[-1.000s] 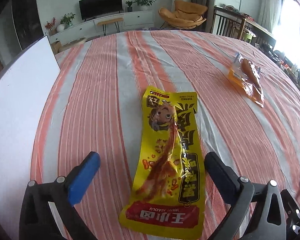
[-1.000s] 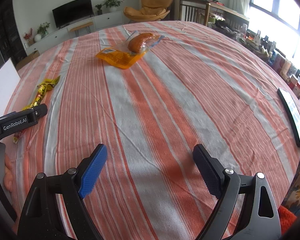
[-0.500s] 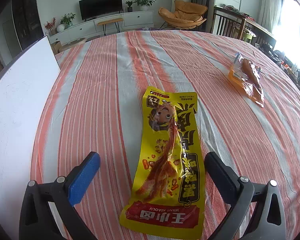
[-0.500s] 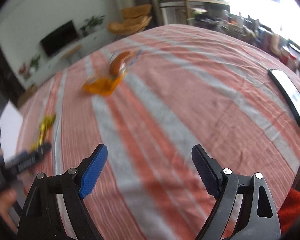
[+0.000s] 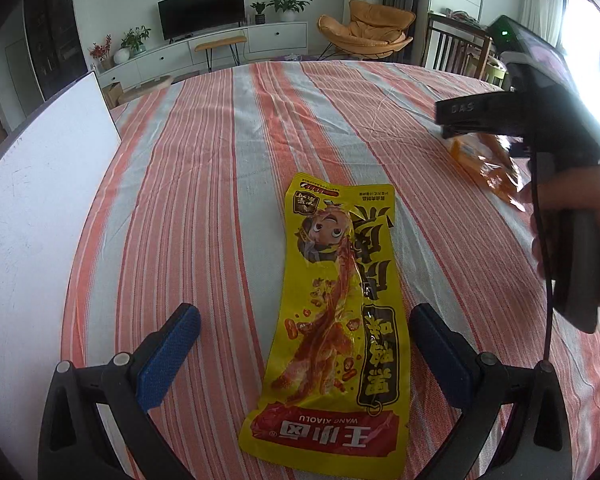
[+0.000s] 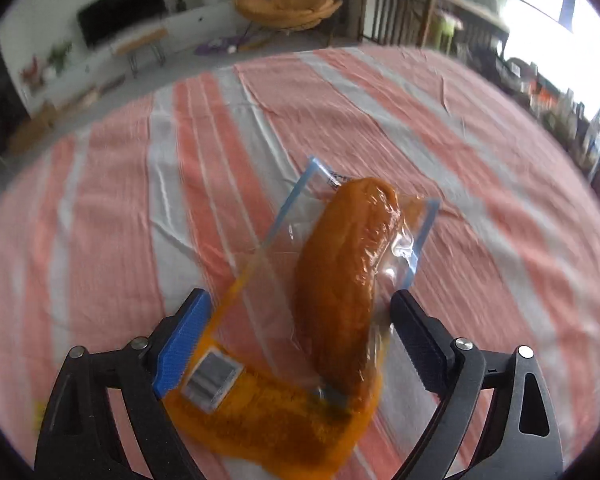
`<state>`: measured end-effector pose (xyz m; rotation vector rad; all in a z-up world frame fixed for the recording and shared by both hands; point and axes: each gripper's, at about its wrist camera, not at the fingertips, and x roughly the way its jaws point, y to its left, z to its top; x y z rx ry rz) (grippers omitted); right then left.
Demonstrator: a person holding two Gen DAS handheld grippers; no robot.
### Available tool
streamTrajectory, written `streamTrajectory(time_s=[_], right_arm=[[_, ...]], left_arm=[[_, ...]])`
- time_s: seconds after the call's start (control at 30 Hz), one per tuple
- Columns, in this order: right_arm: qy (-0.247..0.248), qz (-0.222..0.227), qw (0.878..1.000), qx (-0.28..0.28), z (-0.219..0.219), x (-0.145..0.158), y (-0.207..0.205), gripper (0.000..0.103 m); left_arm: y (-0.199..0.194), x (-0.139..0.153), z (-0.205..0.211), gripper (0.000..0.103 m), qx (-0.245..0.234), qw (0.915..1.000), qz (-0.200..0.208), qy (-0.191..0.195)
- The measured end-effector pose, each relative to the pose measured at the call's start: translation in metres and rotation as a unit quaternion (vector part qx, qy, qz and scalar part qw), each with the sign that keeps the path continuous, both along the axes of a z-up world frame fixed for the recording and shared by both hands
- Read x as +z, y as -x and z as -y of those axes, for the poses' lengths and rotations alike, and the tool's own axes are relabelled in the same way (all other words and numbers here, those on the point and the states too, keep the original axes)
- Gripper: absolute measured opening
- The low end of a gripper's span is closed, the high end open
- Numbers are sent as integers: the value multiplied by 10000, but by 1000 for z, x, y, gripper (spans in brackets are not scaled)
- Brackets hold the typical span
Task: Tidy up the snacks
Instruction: 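Close the right tool on the orange-labelled sausage bag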
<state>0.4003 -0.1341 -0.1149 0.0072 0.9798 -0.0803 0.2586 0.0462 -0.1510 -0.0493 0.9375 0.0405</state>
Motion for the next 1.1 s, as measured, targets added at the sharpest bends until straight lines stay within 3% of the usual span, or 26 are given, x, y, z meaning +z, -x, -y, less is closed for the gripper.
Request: streamTrajectory(time_s=[0.13, 0.2, 0.4, 0.53, 0.67, 1.1], right_arm=[[61, 102, 9976, 680, -4, 3, 10, 84], [276, 190, 9933, 1108, -5, 8, 27, 72], [232, 385, 9845, 1697, 2, 6, 123, 71], [143, 395, 9857, 1633, 5, 3, 180, 77], [-163, 283, 9941, 1037, 16, -5, 173, 90], [-136, 299, 9947, 972, 15, -8, 177, 92]], left_arm=[[-2, -1, 1, 103, 2, 10000, -1, -3], [-2, -1, 0, 103, 3, 10000, -1, -1], [-1, -1, 0, 103, 4, 10000, -1, -2], [-1, -1, 0, 103, 3, 10000, -2, -4], [-1, -1, 0, 103, 4, 10000, -1, -2], [-2, -1, 0, 103, 7, 10000, 0, -2]])
